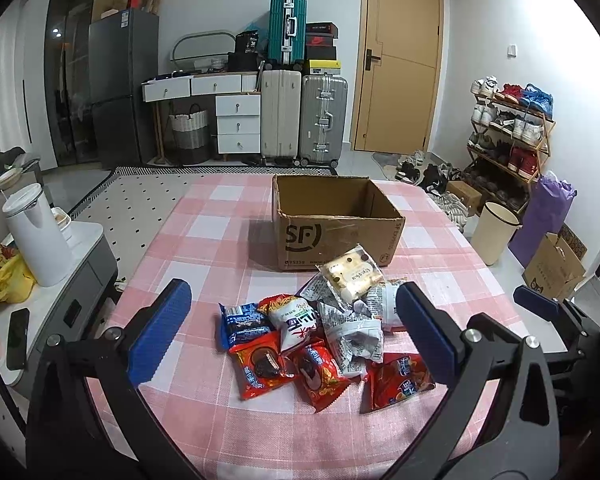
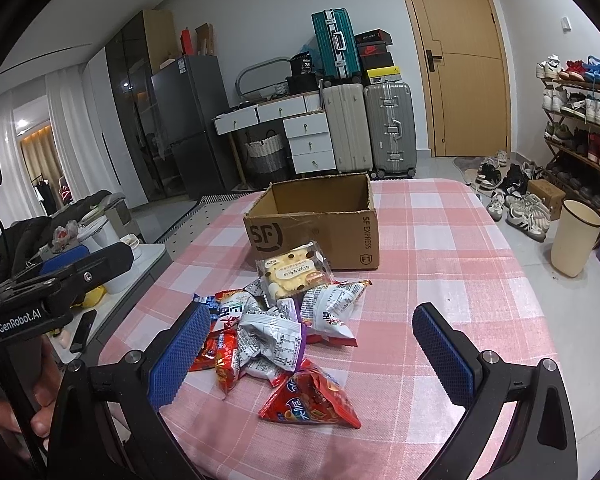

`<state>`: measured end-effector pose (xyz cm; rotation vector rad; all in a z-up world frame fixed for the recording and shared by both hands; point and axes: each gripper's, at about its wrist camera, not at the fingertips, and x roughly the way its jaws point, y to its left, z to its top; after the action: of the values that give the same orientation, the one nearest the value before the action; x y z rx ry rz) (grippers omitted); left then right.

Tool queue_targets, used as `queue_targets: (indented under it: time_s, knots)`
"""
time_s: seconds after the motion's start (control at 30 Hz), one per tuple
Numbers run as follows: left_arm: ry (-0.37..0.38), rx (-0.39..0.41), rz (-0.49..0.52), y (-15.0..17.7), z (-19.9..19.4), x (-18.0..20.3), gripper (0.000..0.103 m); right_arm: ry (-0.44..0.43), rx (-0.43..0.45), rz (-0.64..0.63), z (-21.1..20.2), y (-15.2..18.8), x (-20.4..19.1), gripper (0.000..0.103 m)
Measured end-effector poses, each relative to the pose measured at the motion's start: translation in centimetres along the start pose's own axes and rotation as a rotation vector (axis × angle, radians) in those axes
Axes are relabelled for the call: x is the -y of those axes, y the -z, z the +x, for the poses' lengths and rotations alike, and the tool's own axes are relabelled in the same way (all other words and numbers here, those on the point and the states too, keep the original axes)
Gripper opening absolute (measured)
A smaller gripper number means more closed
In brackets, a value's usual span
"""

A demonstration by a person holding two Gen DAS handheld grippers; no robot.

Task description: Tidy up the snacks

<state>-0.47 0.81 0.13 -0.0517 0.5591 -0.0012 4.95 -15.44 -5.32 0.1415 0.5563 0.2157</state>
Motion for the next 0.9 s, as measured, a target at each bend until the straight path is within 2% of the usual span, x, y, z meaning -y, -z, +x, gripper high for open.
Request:
queue_targets:
  time_s: [0.9]
  knots:
    - [-0.003,0.002,-0.015,0.22,0.32,-0.17,0.102,-0.007,0.0,-0.01,-0.03,-0.32,-0.29,0.103]
